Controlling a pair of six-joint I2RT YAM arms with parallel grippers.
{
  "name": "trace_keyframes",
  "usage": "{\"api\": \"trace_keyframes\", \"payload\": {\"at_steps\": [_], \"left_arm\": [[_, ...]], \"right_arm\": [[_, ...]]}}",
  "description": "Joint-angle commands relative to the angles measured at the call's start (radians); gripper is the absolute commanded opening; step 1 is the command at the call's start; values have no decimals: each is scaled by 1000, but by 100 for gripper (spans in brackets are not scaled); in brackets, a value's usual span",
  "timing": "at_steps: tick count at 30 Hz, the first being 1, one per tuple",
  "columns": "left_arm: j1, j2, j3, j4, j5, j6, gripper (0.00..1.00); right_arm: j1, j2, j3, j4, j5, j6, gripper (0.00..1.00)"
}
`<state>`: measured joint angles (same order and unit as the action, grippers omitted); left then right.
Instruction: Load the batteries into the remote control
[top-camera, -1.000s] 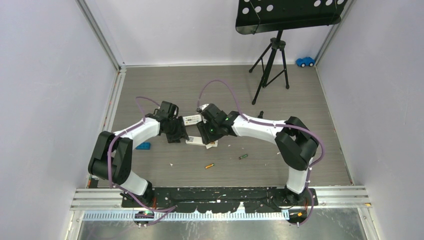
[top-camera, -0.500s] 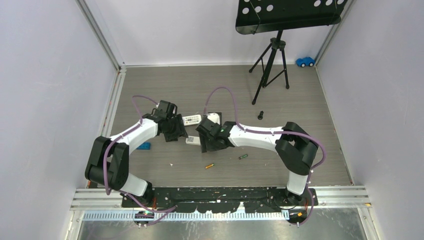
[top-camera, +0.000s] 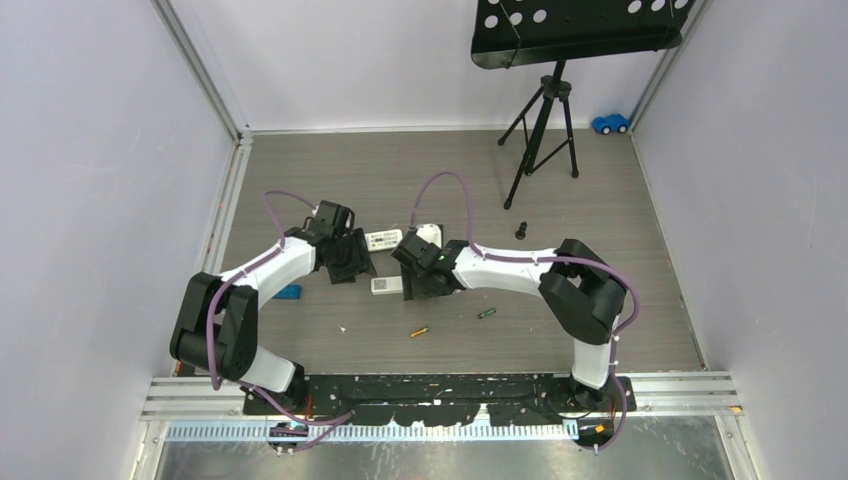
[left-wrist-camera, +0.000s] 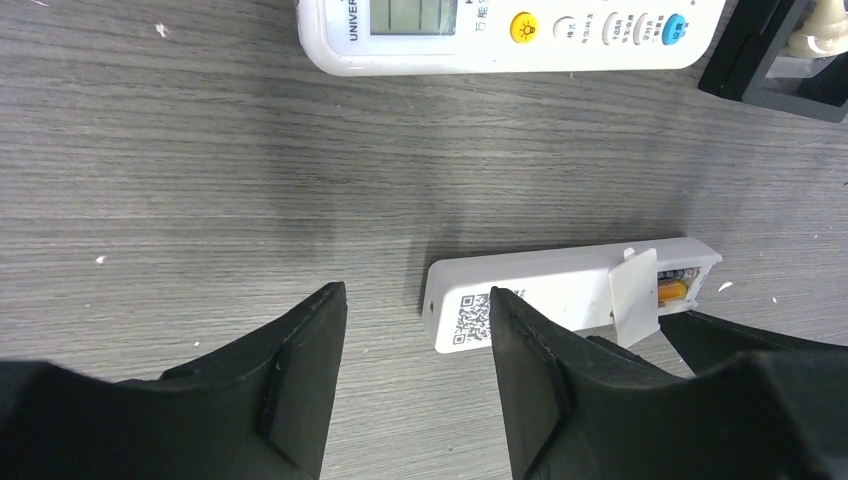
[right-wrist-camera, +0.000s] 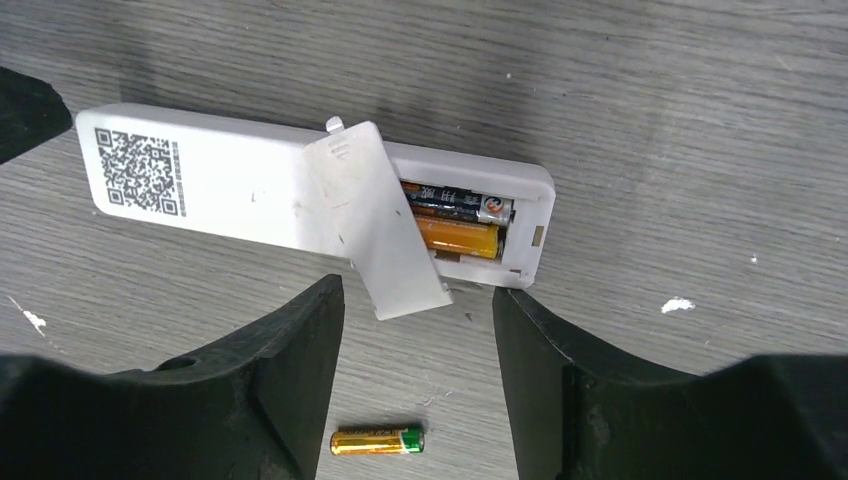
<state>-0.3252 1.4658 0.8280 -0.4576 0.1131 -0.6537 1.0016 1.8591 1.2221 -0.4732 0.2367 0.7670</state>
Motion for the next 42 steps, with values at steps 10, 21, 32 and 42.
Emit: {"api": "trace_keyframes", "payload": {"at_steps": [10, 21, 32, 42], "left_arm": [[3, -30, 19, -4, -12, -1, 56], [3, -64, 23, -22, -8, -1, 56], [3, -140, 34, -33, 95, -11, 63], [3, -224, -6, 77, 507, -61, 74]], "right_arm": [[-4, 34, 75, 46, 28, -54, 51], [-4, 78, 115, 5, 45, -131, 27], [-1, -110, -2, 70, 0, -311, 14], [-2, -384, -145, 130, -312, -445, 13]]}}
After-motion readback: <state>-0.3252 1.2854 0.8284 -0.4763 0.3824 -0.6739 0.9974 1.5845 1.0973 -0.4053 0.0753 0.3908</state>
